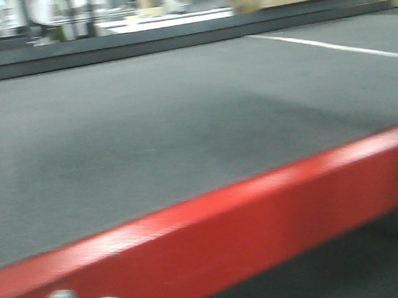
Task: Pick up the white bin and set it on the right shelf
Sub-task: 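Hold the bin raised in both grippers while driving past the red table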
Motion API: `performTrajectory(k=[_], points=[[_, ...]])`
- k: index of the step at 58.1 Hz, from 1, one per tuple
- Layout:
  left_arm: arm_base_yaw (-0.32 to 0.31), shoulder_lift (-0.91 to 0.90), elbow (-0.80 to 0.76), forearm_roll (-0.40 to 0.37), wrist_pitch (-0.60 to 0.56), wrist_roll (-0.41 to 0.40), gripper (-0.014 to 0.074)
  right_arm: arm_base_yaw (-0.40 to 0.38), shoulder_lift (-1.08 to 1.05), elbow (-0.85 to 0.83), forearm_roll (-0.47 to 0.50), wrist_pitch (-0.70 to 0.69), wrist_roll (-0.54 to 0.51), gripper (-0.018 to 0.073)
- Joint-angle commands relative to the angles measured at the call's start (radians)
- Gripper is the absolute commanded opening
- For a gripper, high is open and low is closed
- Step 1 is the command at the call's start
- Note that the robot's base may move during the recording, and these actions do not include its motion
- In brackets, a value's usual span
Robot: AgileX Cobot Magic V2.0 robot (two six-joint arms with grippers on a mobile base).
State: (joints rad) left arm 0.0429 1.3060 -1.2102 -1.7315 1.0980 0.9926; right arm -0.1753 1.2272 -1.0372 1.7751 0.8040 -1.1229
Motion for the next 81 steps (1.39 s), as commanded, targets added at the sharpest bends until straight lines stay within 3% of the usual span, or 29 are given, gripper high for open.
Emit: performTrajectory(k=[1,81], points=[[-0.024,-0.042,-0.035,-0.083,0.233,0.007,-0.0117,0.011,-0.039,-0.039,0.145,0.057,-0.023,0.0059],[-0.024,-0.042,-0.035,-0.083,0.233,0.007,-0.0117,0.011,-0.039,-0.039,0.145,0.058,-0.023,0.0059]])
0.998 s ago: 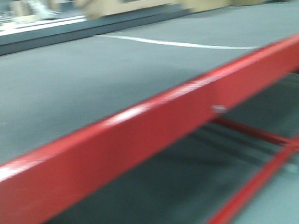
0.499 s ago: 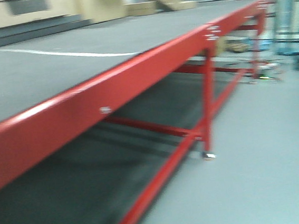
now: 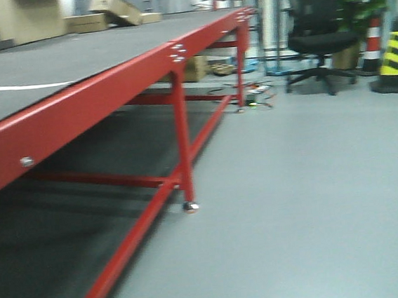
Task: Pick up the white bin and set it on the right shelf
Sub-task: 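Hold the bin raised in both grippers while driving past the red table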
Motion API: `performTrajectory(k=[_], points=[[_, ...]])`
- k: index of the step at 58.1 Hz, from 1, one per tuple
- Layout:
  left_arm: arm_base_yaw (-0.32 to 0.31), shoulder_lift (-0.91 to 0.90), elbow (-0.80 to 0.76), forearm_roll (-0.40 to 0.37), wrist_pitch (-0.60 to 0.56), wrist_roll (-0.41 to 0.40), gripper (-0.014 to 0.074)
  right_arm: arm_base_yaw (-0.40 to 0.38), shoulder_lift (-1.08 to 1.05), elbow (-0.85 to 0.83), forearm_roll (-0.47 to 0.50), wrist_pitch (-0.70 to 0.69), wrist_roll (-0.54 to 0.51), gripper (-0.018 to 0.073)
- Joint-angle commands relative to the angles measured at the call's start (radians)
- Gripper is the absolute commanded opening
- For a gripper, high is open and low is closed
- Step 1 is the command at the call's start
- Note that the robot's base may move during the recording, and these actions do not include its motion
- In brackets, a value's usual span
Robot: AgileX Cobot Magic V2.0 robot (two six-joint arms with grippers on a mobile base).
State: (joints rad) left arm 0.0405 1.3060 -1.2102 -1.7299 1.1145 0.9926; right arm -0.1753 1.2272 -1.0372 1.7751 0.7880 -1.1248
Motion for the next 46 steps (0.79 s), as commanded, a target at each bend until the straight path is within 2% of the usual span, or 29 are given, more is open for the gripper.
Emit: performTrajectory(k=[1,46], points=[[-0.021,-0.042,-0.035,-0.085,0.217,0.007,-0.0117,0.011,-0.039,-0.039,0.145,0.074,-0.021,0.0059],[-0.021,-0.042,-0.035,-0.085,0.217,0.007,-0.0117,0.011,-0.039,-0.039,0.145,0.075,-0.021,0.0059]])
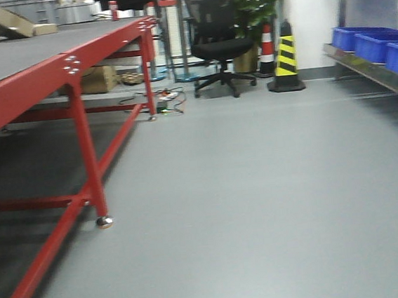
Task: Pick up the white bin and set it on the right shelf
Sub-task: 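Hold the bin raised in both grippers while driving past the red table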
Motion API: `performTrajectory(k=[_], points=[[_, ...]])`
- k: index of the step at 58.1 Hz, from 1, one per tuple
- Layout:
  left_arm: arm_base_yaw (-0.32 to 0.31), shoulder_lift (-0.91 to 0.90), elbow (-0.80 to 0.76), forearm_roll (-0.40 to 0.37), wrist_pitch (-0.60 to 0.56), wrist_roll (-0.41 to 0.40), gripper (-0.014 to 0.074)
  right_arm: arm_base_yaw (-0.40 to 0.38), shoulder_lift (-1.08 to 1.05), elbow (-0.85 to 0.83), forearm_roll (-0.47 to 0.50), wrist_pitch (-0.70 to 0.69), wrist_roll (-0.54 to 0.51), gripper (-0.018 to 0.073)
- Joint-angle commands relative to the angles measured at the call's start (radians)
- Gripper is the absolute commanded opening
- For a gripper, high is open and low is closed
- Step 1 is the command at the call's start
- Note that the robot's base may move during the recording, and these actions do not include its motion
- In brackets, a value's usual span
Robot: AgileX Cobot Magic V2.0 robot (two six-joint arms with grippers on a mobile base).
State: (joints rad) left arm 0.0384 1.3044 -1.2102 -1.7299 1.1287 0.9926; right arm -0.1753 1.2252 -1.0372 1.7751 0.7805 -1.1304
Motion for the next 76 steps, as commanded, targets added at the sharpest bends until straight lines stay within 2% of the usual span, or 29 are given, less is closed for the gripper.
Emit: performTrajectory(k=[1,76], points=[[-0.019,-0.04,-0.035,-0.085,0.202,0.007,-0.0117,0.011,-0.037,-0.039,0.145,0.082,-0.015,0.0059],[-0.019,-0.04,-0.035,-0.085,0.202,0.007,-0.0117,0.011,-0.037,-0.039,0.145,0.082,-0.015,0.0059]])
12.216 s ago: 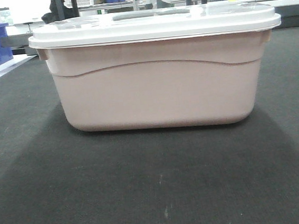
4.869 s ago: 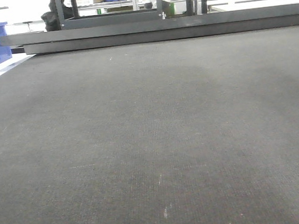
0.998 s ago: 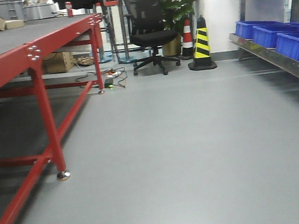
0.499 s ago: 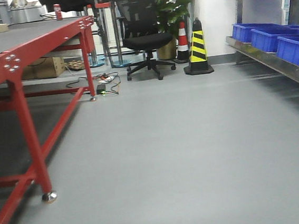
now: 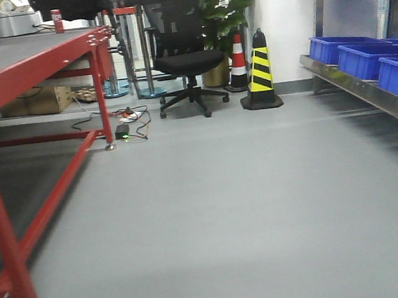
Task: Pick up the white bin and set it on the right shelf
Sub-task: 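Hold the bin raised in both grippers while driving past the red table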
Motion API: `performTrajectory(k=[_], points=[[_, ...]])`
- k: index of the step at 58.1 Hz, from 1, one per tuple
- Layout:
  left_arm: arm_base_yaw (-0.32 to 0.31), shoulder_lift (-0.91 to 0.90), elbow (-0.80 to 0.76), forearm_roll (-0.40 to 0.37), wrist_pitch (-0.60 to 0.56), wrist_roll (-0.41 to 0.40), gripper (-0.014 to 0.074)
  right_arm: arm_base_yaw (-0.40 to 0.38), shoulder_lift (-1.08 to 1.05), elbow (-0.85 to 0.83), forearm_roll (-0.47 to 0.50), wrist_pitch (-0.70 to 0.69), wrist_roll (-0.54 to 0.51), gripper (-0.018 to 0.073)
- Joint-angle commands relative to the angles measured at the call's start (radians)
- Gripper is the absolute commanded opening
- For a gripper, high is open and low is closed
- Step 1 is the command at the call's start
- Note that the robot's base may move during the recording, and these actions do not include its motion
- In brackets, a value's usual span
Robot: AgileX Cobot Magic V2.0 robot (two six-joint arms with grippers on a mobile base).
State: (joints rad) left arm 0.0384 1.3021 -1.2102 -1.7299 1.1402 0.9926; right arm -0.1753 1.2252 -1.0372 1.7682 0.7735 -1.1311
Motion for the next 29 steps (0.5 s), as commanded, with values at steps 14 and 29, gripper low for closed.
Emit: performTrajectory(k=[14,29], points=[[-0.019,-0.038,-0.035,-0.085,0.191,0.007,-0.0117,0.011,-0.037,-0.039,0.152,0.089,-0.015,0.0059],[-0.019,-0.038,-0.035,-0.085,0.191,0.007,-0.0117,0.011,-0.037,-0.039,0.152,0.089,-0.015,0.0059]])
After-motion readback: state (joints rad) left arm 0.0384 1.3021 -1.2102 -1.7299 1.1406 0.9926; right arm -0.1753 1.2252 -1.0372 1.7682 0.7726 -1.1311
